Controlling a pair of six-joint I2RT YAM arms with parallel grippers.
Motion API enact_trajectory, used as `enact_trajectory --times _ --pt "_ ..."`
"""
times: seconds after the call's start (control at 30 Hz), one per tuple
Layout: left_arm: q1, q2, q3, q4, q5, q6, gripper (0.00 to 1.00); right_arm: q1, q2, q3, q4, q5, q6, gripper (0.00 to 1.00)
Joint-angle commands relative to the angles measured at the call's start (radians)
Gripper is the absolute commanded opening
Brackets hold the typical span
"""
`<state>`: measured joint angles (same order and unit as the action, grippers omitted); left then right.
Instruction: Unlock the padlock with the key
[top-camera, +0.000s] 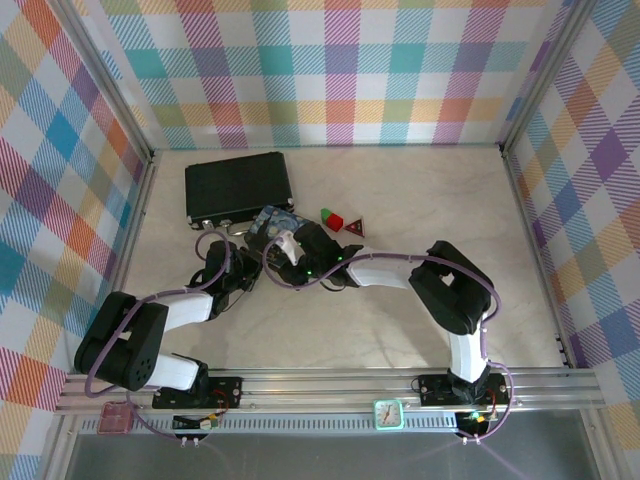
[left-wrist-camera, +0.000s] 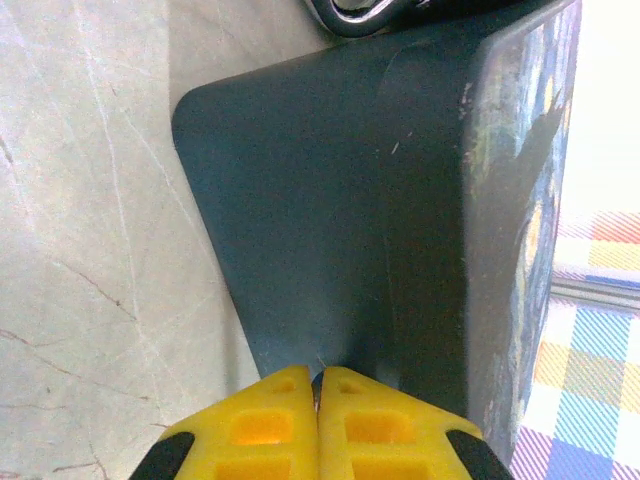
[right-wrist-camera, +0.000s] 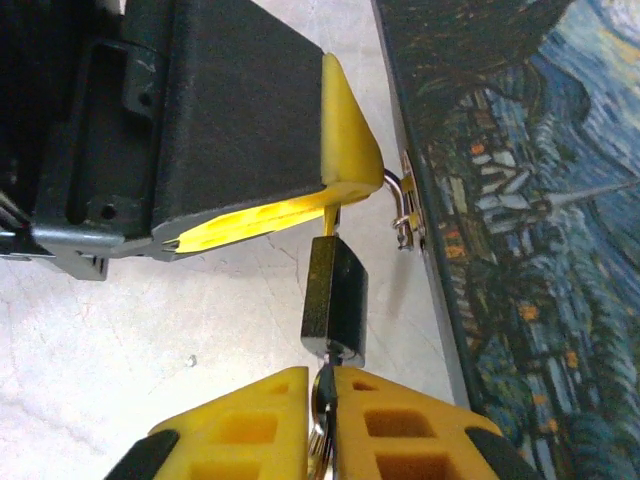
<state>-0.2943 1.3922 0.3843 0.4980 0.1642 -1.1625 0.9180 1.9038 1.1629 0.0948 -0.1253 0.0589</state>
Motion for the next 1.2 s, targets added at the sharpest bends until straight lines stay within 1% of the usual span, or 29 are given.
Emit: enact_trajectory --times 0.0,0.03,0.07,0.17,0.23,0.33,0.37,0.43,0.5,0.53,0.73,0.87,0.97,1.17 --pt "-0.008 -0.014 0.018 -0.027 -0.036 0.036 0.02 -0.004 -0.128 -0.038 0.0 0.044 0.091 0.36" --pt "-0.008 -0.022 0.018 -0.036 -0.042 0.04 0.02 -0.005 -0.152 -0.047 -0.017 0.071 0.129 0.42" --pt "-0.008 -0.031 0.016 -0.043 -0.048 0.044 0.02 -0.008 -0.171 -0.047 -0.041 0.093 0.164 0.46" --pt "-0.011 -0.052 0.022 -0.068 -0.059 0.065 0.01 -0.01 -0.191 -0.029 -0.077 0.181 0.246 0.54" --pt "-0.012 -0.066 0.027 -0.089 -0.07 0.078 0.01 -0.011 -0.165 0.008 -0.093 0.269 0.278 0.56" --pt "-0.016 -0.093 0.025 -0.107 -0.086 0.086 0.0 -0.017 -0.062 0.142 -0.231 0.431 0.32 0.57" --pt "-0.018 -0.101 0.024 -0.111 -0.089 0.089 0.0 -0.022 -0.031 0.184 -0.265 0.457 0.339 0.58" --pt "-0.019 -0.118 0.021 -0.127 -0.101 0.096 0.0 -0.03 0.016 0.221 -0.272 0.471 0.382 0.61" --pt "-0.02 -0.13 0.016 -0.134 -0.111 0.102 0.0 -0.031 0.042 0.228 -0.242 0.484 0.41 0.68" --pt "-0.022 -0.138 0.012 -0.136 -0.116 0.101 0.0 -0.031 0.058 0.233 -0.227 0.485 0.419 0.7" --pt "-0.023 -0.158 0.015 -0.156 -0.134 0.111 0.0 -0.031 0.146 0.303 -0.333 0.529 0.501 0.71" --pt "-0.023 -0.174 0.007 -0.166 -0.166 0.11 0.0 -0.031 0.152 0.271 -0.344 0.518 0.535 0.71" --pt "-0.023 -0.185 0.004 -0.189 -0.198 0.112 0.0 -0.031 0.137 0.239 -0.366 0.543 0.548 0.71" --pt "-0.022 -0.229 -0.013 -0.22 -0.305 0.115 0.0 -0.031 0.085 0.158 -0.361 0.57 0.548 0.71"
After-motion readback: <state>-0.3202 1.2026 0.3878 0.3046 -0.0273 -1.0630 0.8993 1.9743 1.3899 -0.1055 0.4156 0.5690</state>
